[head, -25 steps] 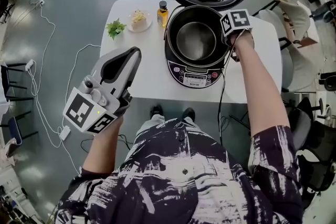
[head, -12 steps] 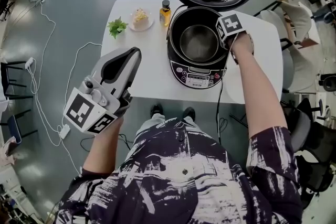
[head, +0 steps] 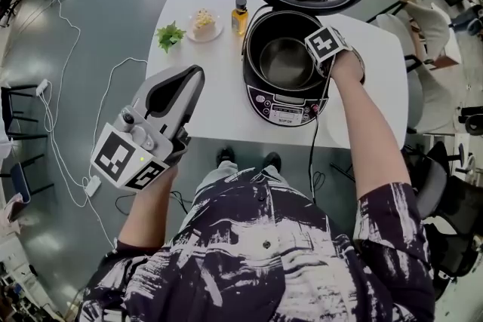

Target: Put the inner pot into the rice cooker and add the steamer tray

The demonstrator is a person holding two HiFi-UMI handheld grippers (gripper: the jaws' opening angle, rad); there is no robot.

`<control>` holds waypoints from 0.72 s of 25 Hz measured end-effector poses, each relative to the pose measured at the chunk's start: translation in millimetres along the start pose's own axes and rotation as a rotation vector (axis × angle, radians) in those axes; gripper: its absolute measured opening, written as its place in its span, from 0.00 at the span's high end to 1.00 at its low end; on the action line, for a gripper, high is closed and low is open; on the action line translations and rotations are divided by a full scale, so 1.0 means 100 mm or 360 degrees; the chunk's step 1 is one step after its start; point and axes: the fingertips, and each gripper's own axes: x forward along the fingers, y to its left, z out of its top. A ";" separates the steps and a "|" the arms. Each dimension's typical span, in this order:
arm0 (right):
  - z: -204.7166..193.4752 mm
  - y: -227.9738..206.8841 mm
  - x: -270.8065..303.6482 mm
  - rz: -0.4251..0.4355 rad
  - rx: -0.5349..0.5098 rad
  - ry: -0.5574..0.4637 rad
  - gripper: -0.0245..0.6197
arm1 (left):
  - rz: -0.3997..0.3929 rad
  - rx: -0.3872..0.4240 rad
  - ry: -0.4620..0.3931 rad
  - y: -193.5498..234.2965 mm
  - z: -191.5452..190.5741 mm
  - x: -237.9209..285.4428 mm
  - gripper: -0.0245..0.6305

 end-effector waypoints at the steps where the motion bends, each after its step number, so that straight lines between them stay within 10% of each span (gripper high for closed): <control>1: 0.02 -0.01 0.01 -0.0014 -0.0039 -0.0003 0.86 | 0.0000 -0.0001 0.0001 0.00 0.00 0.00 0.96; 5: 0.05 0.00 0.01 -0.0024 -0.0099 -0.0031 0.84 | -0.0011 -0.0002 0.0005 -0.02 0.00 0.02 0.96; 18: -0.12 0.02 -0.10 0.0360 0.0416 -0.0122 0.82 | -0.0048 -0.0009 0.0003 -0.12 -0.01 0.14 0.96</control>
